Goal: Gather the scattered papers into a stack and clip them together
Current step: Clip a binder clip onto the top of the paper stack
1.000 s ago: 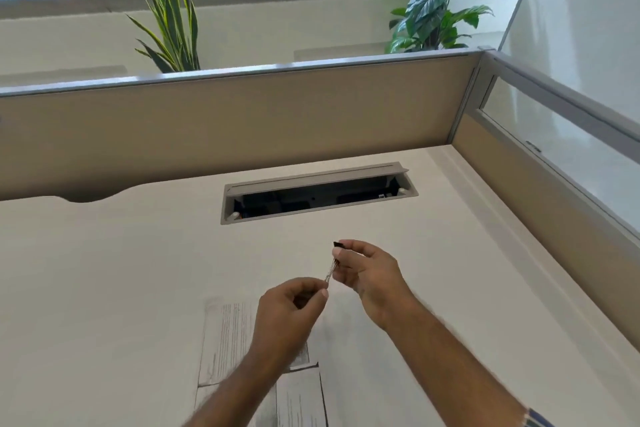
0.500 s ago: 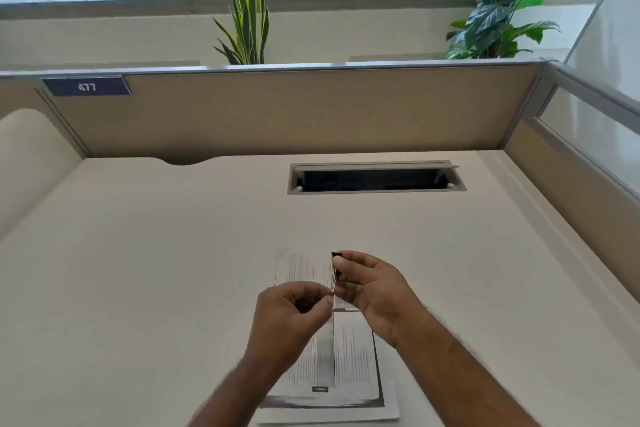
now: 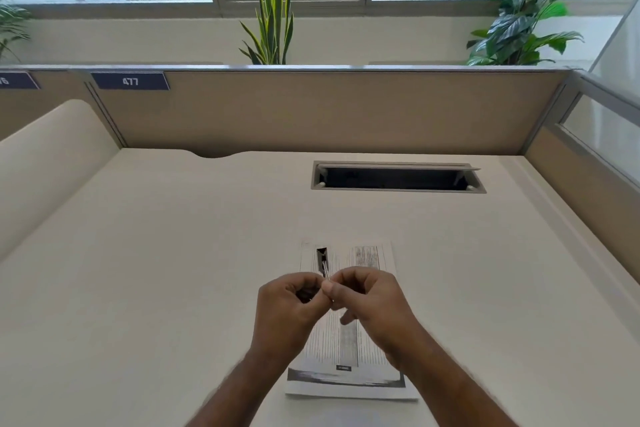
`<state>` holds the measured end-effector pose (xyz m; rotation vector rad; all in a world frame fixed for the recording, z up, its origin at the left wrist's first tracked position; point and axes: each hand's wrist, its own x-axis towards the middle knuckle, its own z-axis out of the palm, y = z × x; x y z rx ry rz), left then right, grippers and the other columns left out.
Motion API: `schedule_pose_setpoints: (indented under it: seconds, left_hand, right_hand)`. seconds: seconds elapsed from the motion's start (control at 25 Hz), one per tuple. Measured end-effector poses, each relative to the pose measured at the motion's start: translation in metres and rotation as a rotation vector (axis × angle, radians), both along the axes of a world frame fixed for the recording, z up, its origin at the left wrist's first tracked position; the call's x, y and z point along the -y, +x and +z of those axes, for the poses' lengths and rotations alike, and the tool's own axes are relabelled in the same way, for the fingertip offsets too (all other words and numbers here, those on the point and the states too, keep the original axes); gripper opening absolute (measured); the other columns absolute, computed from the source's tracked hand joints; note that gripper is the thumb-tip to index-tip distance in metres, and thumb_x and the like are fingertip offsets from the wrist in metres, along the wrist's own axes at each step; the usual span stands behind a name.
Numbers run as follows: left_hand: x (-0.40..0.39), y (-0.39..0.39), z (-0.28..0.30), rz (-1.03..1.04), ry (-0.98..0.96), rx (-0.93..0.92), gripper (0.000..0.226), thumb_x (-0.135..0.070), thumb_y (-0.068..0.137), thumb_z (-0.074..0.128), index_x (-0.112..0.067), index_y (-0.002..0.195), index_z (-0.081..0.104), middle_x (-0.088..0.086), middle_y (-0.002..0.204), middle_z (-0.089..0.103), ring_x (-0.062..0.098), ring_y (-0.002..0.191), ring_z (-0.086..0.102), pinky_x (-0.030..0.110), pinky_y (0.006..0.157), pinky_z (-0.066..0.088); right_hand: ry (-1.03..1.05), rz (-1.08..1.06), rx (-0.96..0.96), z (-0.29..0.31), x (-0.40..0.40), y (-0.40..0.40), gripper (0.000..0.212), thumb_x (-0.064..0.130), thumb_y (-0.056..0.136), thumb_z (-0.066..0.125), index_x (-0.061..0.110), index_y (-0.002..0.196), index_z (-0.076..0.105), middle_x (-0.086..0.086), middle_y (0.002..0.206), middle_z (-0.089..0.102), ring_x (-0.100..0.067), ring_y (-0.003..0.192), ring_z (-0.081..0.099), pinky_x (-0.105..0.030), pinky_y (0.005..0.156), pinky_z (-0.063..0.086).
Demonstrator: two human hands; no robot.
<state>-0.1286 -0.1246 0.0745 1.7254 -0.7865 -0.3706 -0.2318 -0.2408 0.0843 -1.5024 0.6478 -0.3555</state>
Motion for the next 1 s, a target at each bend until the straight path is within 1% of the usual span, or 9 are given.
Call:
schedule_pose_setpoints:
  seconds: [0.12,0.28,0.4,0.48,0.56,0.68,0.84,0.92,1.0]
  left_hand:
    - [-0.006,-0.003,0.001,-0.025,0.013,0.029,0.014,-0.034,0.079,0.071,-0.024,0.073,0.079,-0.007,0.066,0.076,0.009,0.059,0.07,0.019,0.056,0.053]
    - [-0.011,-0.011,0.0,0.001,0.008,0.06,0.008,-0.026,0.074,0.069,-0.025,0.069,0.076,-0.007,0.062,0.073,0.011,0.055,0.066,0.026,0.053,0.055]
    - [-0.013,-0.008,0.001,0.064,-0.007,0.036,0.009,-0.019,0.07,0.069,-0.023,0.063,0.073,-0.007,0.057,0.069,0.003,0.049,0.058,0.018,0.049,0.047]
    - [-0.016,0.001,0.003,0.109,-0.024,-0.012,0.013,-0.014,0.071,0.071,-0.023,0.062,0.074,-0.007,0.055,0.068,0.0,0.048,0.055,0.012,0.05,0.043]
    - [-0.021,0.012,0.003,0.152,-0.026,-0.052,0.019,-0.007,0.076,0.075,-0.022,0.065,0.077,-0.005,0.06,0.072,0.0,0.051,0.059,0.013,0.052,0.047]
    - [-0.022,0.024,0.003,0.163,-0.003,-0.164,0.022,-0.004,0.082,0.074,-0.021,0.07,0.08,0.004,0.065,0.075,0.008,0.059,0.065,0.022,0.058,0.056]
    - [-0.017,0.023,0.004,0.191,0.023,-0.227,0.021,-0.005,0.085,0.072,-0.02,0.073,0.079,0.003,0.067,0.076,0.011,0.063,0.071,0.021,0.058,0.057]
    - [-0.012,0.016,0.004,0.258,0.018,-0.234,0.018,-0.01,0.088,0.072,-0.02,0.076,0.08,0.0,0.069,0.077,0.012,0.065,0.074,0.025,0.059,0.059]
    - [-0.008,0.005,0.008,0.301,-0.018,-0.279,0.021,-0.02,0.092,0.068,-0.021,0.076,0.081,-0.005,0.072,0.078,0.011,0.066,0.075,0.024,0.059,0.059]
  right_hand:
    - [-0.047,0.009,0.011,-0.001,-0.001,-0.004,0.009,0.013,0.086,0.072,0.013,0.08,0.078,-0.008,0.075,0.075,-0.015,0.068,0.07,-0.027,0.062,0.057]
    - [-0.206,-0.009,-0.045,-0.004,-0.005,-0.004,0.013,0.014,0.082,0.068,0.012,0.07,0.073,-0.007,0.064,0.07,-0.011,0.058,0.063,-0.034,0.055,0.058]
    - [-0.359,-0.139,-0.051,-0.008,-0.002,-0.006,0.015,0.013,0.079,0.067,0.012,0.065,0.066,-0.005,0.059,0.063,-0.01,0.054,0.056,-0.044,0.058,0.056]
    - [-0.353,-0.214,0.002,-0.008,0.006,-0.01,0.016,0.009,0.082,0.068,0.013,0.066,0.065,-0.008,0.062,0.064,-0.022,0.058,0.06,-0.048,0.061,0.057]
    - [-0.292,-0.232,0.081,-0.007,0.014,-0.011,0.015,0.005,0.086,0.067,0.01,0.073,0.069,-0.014,0.07,0.068,-0.034,0.071,0.066,-0.045,0.065,0.06]
    - [-0.145,-0.192,0.164,-0.004,0.018,-0.008,0.013,0.002,0.092,0.061,0.001,0.084,0.07,-0.017,0.081,0.073,-0.028,0.078,0.072,-0.031,0.063,0.061]
    - [0.008,-0.132,0.235,-0.003,0.012,-0.004,0.015,0.0,0.097,0.053,-0.007,0.093,0.066,-0.016,0.089,0.076,-0.028,0.082,0.075,-0.03,0.062,0.06]
    - [-0.083,-0.118,0.247,-0.002,0.006,-0.003,0.014,0.0,0.097,0.053,-0.004,0.092,0.065,-0.013,0.089,0.076,-0.027,0.078,0.074,-0.031,0.061,0.06]
    - [-0.245,-0.112,0.256,-0.001,-0.003,-0.003,0.012,0.005,0.096,0.055,0.006,0.09,0.066,-0.008,0.086,0.075,-0.024,0.074,0.072,-0.03,0.061,0.059]
